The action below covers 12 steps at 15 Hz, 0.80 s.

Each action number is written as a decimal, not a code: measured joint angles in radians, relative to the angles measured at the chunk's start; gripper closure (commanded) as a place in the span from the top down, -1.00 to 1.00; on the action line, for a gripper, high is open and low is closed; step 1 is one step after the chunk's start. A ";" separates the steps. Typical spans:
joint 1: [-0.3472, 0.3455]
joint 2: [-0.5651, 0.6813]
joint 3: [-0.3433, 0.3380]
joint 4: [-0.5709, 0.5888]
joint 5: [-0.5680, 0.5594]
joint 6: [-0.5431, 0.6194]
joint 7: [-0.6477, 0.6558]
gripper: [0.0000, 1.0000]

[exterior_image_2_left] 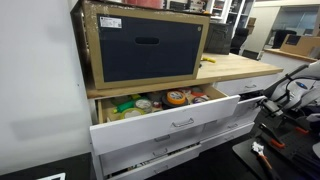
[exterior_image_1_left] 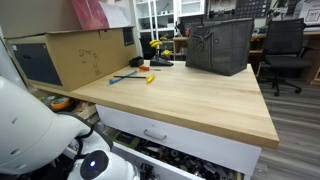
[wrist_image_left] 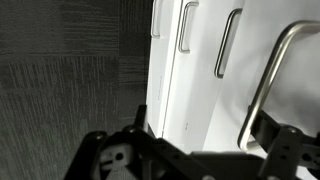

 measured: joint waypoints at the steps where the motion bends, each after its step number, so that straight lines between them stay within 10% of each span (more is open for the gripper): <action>1: 0.000 0.000 -0.001 -0.003 0.000 0.000 0.000 1.00; 12: -0.055 -0.036 0.034 -0.009 -0.017 0.005 0.001 1.00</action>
